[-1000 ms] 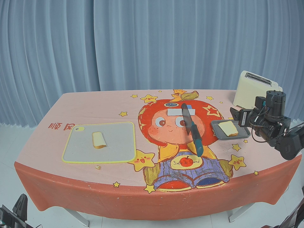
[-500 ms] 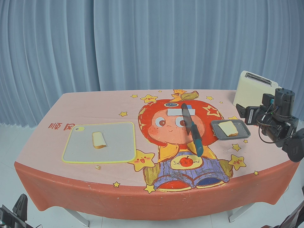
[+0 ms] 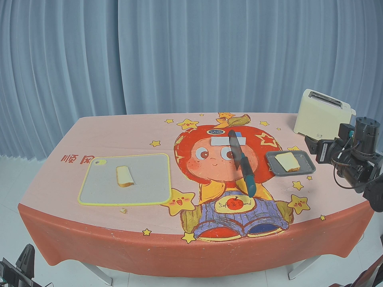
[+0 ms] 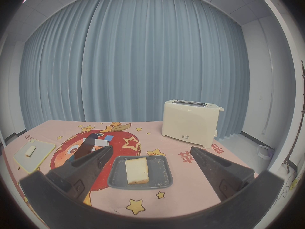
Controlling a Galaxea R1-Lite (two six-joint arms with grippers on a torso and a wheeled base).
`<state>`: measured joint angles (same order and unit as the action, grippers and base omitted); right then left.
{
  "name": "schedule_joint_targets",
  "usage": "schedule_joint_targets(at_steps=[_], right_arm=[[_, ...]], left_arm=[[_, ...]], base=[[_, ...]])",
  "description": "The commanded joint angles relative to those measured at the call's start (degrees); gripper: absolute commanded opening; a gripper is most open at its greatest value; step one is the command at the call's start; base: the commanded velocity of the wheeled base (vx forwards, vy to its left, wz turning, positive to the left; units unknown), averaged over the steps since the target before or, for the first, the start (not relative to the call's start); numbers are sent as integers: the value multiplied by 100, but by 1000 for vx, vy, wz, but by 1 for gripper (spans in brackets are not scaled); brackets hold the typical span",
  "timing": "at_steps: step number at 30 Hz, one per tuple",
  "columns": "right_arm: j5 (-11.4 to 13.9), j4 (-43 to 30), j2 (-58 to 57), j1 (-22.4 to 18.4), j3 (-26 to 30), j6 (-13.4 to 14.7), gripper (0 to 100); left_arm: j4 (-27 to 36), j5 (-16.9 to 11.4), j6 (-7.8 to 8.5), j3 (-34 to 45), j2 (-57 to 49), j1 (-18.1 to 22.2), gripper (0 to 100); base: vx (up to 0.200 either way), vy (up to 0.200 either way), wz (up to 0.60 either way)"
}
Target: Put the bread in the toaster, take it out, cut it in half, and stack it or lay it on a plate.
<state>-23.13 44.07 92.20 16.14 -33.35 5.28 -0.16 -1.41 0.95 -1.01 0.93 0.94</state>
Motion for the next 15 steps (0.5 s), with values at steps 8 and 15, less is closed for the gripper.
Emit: schedule_joint_targets(at_steps=[8, 15], right_arm=[[1, -4, -967, -269, 690, -53, 100], [-8, -83, -1986, -348, 1314, -247, 100]], left_arm=[[-2, 1, 2, 101, -93, 3, 0], [-2, 1, -7, 101, -93, 3, 0]], base=[[0, 0, 0], [0, 0, 0]])
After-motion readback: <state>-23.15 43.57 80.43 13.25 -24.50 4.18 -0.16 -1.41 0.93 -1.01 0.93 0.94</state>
